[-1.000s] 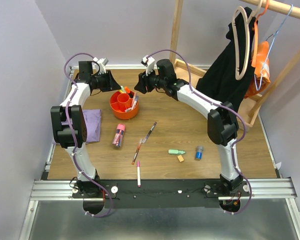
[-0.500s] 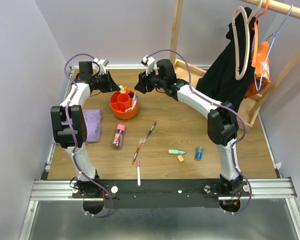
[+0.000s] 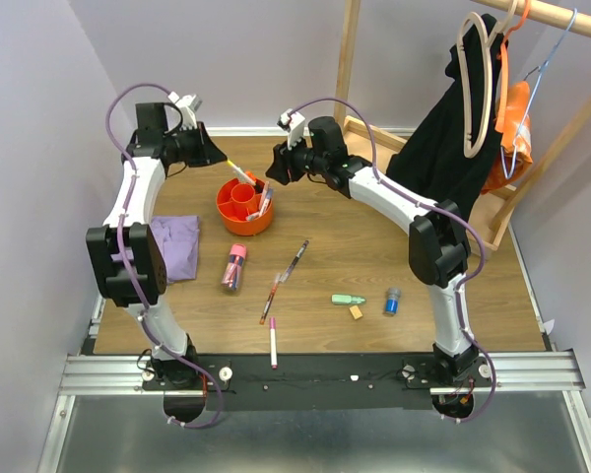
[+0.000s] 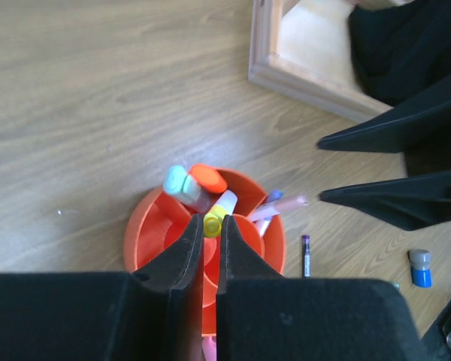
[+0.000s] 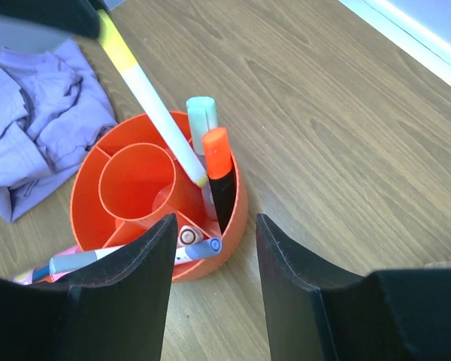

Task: Sort the stationery into containers
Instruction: Pick up the pen from the storage box, then place the pen in the storage box.

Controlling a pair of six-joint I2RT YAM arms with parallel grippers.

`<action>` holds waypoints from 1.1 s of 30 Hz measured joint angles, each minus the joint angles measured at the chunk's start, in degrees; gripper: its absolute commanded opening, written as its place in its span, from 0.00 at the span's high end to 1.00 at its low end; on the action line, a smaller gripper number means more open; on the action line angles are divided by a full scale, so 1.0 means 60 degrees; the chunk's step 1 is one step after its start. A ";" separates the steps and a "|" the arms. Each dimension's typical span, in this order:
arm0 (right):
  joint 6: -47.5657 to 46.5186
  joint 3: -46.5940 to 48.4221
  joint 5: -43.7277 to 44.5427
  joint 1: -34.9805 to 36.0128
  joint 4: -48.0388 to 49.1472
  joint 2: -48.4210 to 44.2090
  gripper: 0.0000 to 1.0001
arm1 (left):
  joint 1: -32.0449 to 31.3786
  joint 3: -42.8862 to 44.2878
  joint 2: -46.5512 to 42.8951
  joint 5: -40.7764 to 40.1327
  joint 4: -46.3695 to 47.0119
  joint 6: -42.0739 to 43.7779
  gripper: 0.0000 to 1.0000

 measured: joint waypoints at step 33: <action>-0.1024 -0.1574 0.0663 0.0000 -0.0510 -0.1883 0.46 | -0.2645 0.1235 -0.0783 -0.2903 -0.3595 0.4007 1.00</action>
